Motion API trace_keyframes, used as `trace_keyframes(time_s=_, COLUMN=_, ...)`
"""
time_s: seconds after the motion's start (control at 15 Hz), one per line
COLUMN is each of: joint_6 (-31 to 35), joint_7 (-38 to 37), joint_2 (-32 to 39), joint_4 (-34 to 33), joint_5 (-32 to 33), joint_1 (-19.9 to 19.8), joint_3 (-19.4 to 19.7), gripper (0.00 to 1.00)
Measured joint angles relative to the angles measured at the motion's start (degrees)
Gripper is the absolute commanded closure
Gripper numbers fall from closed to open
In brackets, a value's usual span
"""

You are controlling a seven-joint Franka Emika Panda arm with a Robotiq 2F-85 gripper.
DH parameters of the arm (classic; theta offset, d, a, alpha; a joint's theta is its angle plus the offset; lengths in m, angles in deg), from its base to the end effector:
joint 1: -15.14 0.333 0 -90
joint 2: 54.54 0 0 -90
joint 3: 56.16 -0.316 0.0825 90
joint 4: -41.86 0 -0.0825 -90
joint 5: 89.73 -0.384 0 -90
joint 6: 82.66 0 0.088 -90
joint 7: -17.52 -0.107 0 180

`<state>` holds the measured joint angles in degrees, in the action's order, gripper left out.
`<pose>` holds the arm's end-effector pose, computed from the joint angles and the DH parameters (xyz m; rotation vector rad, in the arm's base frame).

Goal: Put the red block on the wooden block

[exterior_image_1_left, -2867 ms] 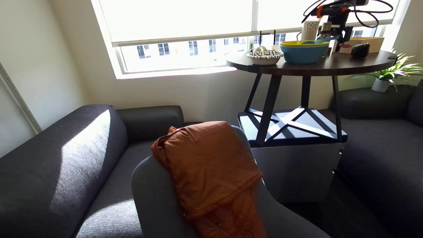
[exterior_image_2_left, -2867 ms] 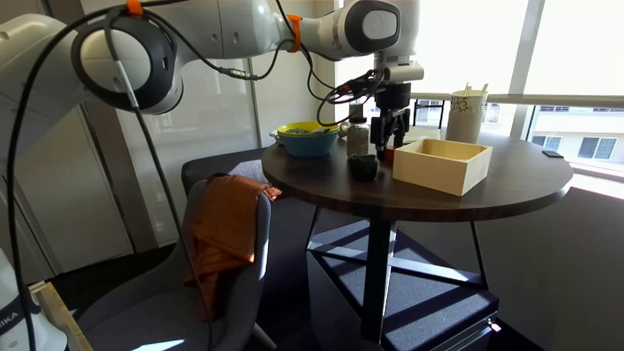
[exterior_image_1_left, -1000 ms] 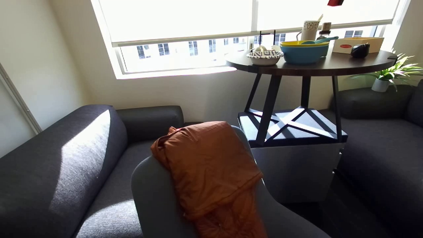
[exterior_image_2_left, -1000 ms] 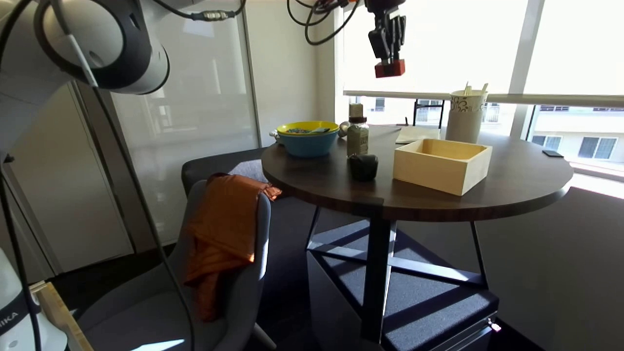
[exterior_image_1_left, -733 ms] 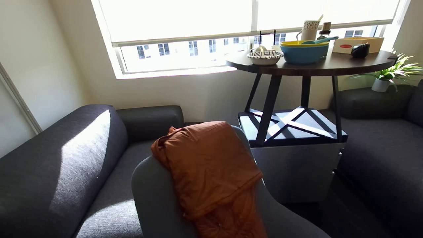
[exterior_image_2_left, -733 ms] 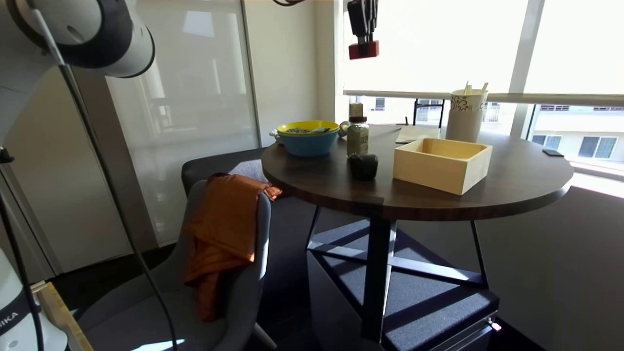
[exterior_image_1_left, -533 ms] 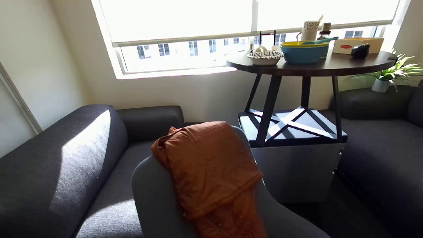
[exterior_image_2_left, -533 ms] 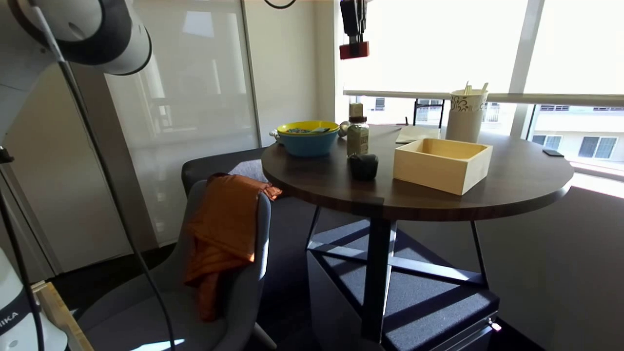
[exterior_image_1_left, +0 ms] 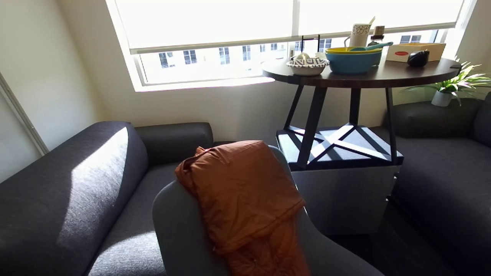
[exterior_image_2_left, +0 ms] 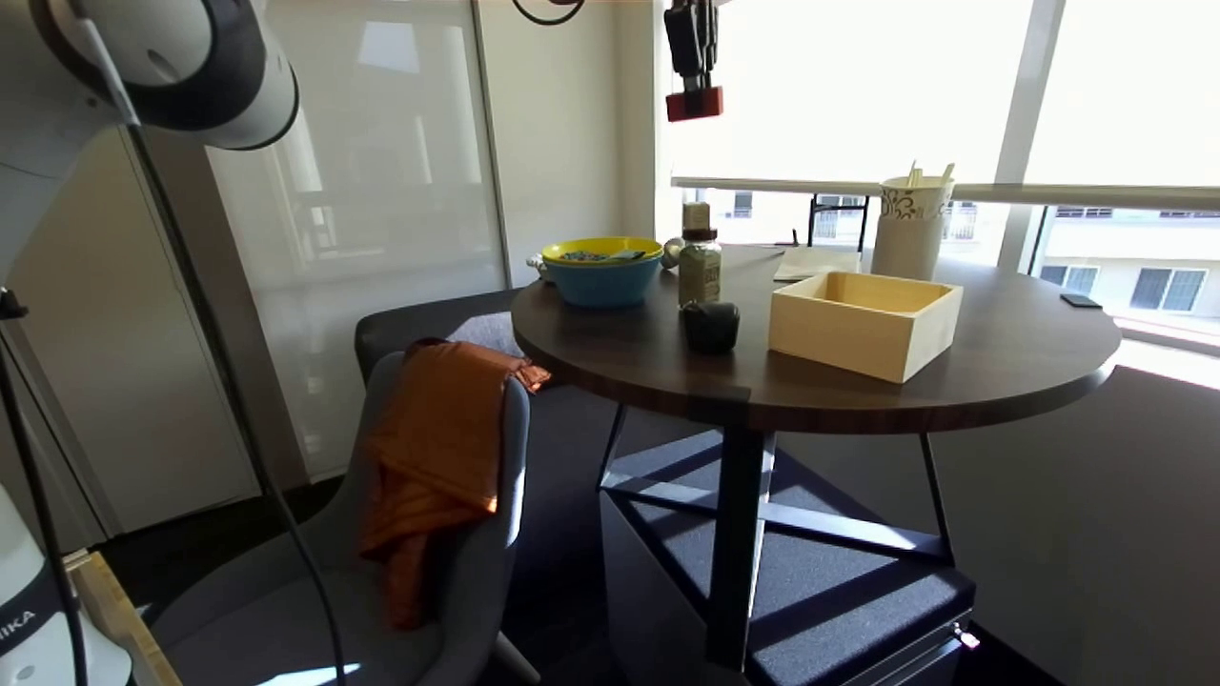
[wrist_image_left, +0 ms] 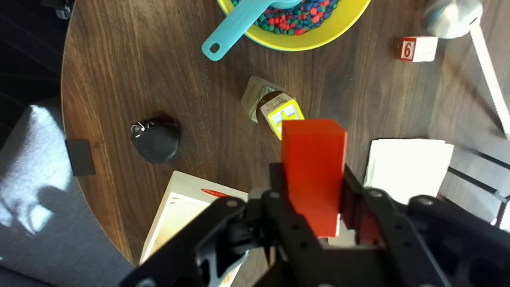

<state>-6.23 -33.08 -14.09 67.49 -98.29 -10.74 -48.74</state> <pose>0.6117 -0.3210 0.6630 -2.3497 1.9342 -0.2595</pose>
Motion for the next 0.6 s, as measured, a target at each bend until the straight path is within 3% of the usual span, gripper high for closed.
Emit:
trace_keyframes(time_s=0.33, joint_6=-1.03, joint_7=-1.91, joint_2=0.37, joint_4=0.73, joint_5=3.71, joint_1=3.28, joint_3=0.90, gripper=0.92)
trace_keyframes(time_s=0.4, joint_6=-1.85, joint_7=-1.90, joint_2=0.67, joint_4=0.70, joint_5=3.66, joint_1=3.55, joint_3=0.73, gripper=0.67)
trace_keyframes(time_s=0.47, joint_6=-2.05, joint_7=-1.90, joint_2=0.97, joint_4=0.59, joint_5=3.66, joint_1=3.64, joint_3=0.68, gripper=0.67)
trace_keyframes(time_s=0.53, joint_6=-2.05, joint_7=-1.90, joint_2=1.20, joint_4=0.43, joint_5=3.66, joint_1=3.61, joint_3=0.69, gripper=0.92)
trace_keyframes(time_s=0.6, joint_6=-2.05, joint_7=-1.90, joint_2=1.27, joint_4=0.38, joint_5=3.66, joint_1=3.53, joint_3=0.71, gripper=0.92)
